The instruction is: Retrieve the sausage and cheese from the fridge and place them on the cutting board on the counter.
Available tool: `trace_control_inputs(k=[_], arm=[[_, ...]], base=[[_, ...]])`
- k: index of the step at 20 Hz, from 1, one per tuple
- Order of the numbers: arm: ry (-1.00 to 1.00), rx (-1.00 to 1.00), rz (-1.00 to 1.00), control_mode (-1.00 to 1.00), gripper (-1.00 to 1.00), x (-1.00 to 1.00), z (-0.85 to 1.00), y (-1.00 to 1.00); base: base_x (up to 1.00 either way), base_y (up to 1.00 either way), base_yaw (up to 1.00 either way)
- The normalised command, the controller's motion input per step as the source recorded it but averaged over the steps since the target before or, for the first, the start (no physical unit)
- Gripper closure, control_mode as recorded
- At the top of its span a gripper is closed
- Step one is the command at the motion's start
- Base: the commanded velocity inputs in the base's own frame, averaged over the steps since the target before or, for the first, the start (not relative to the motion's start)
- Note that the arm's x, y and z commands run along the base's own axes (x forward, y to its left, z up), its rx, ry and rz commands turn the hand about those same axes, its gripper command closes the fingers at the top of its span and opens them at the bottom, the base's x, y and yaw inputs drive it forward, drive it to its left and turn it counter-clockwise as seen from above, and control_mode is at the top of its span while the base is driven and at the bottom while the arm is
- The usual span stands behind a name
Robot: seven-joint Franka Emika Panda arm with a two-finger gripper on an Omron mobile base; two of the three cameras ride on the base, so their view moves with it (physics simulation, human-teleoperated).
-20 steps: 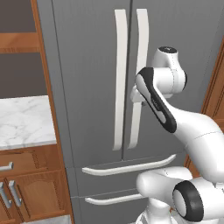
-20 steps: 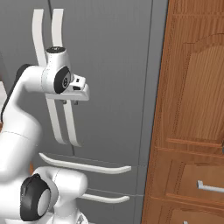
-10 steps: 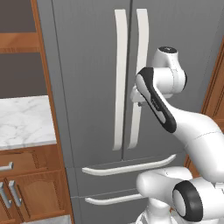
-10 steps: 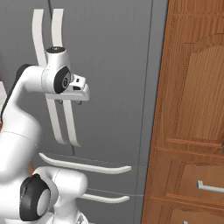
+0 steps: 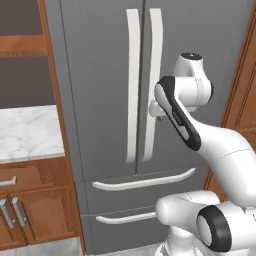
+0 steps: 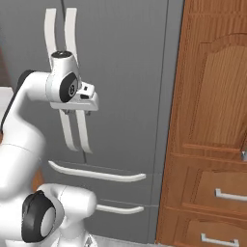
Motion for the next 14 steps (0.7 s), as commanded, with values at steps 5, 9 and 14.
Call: trace_control_inputs(k=[5, 9, 14], arm=[[0.00, 0.00, 0.00, 1.00, -1.00, 0.00, 0.00, 0.00], [0.00, 0.00, 0.00, 1.00, -1.00, 0.00, 0.00, 0.00], [0.00, 0.00, 0.00, 1.00, -1.00, 0.00, 0.00, 0.00]], base=[[-0.56, 0.00, -0.03], [-0.58, 0.00, -0.03], [-0.51, 0.00, -0.02]])
